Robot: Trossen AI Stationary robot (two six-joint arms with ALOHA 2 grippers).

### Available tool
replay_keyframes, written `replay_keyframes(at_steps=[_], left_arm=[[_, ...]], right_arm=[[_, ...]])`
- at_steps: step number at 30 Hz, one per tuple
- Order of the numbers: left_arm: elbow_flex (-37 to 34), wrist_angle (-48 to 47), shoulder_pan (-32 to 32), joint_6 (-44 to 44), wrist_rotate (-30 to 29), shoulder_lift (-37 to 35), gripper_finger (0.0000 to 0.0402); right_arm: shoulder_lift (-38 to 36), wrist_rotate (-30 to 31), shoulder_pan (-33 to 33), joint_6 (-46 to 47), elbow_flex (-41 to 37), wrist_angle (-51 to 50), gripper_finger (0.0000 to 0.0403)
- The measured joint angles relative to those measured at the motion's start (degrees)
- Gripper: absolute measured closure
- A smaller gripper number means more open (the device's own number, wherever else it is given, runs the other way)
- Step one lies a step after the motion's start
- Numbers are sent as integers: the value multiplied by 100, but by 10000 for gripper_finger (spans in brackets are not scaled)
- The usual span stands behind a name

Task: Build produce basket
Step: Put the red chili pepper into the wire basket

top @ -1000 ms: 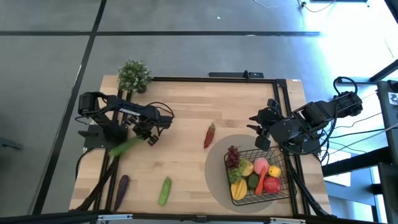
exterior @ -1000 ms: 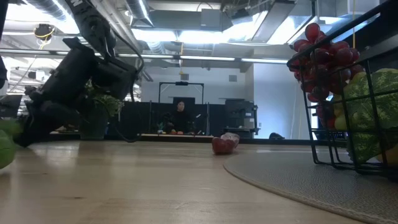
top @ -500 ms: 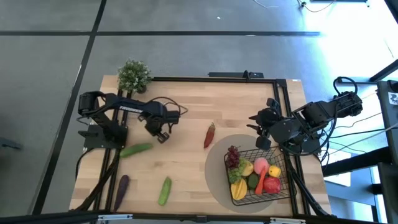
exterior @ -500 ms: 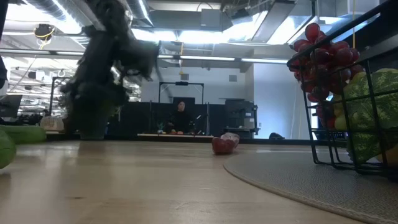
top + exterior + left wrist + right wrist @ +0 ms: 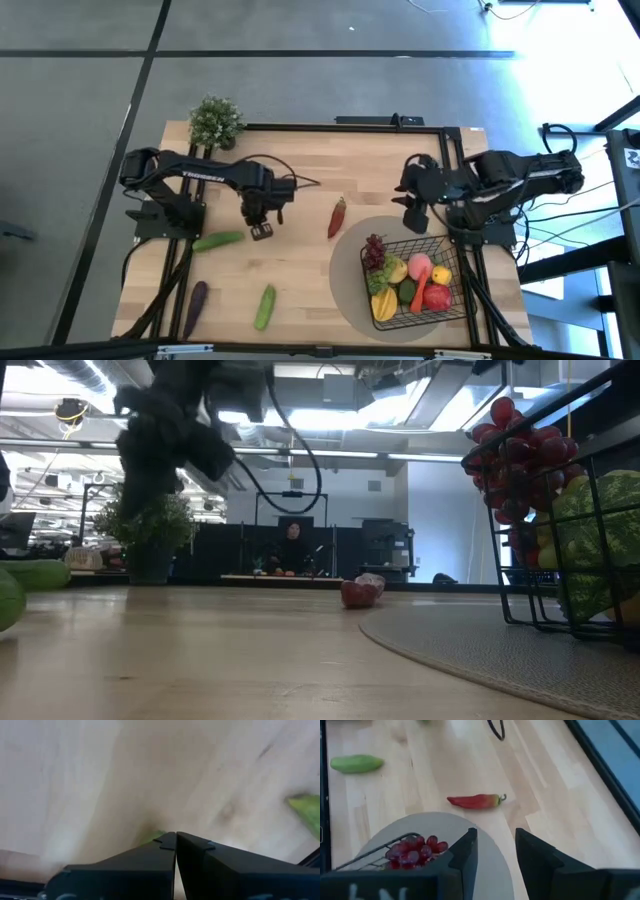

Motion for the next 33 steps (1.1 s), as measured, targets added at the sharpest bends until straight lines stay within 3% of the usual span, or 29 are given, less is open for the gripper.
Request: replay_keyframes(at_steps=[5,15,24,29,33], left_arm=[[0,49,-389,-658,-76,-310,401],[1,483,-555,-2045,-822,-1063,399],[1,572,-556,-2064,-1086,-1156,397],[-1,888,-556,-1865,-1193,-1155,400],[-1,953,-556,-1767,-1288,-1155,398]], right_arm=[[210,-445,-361,-568,0,97,279],[1070,-1229,-1352,-212,2,967,279],[2208,-2630,-1965,-1780,2,1220,279],[2855,-2705,-2075,-3116,2,1860,279],[3312,-2714,-2130,-3665,2,2139,279]])
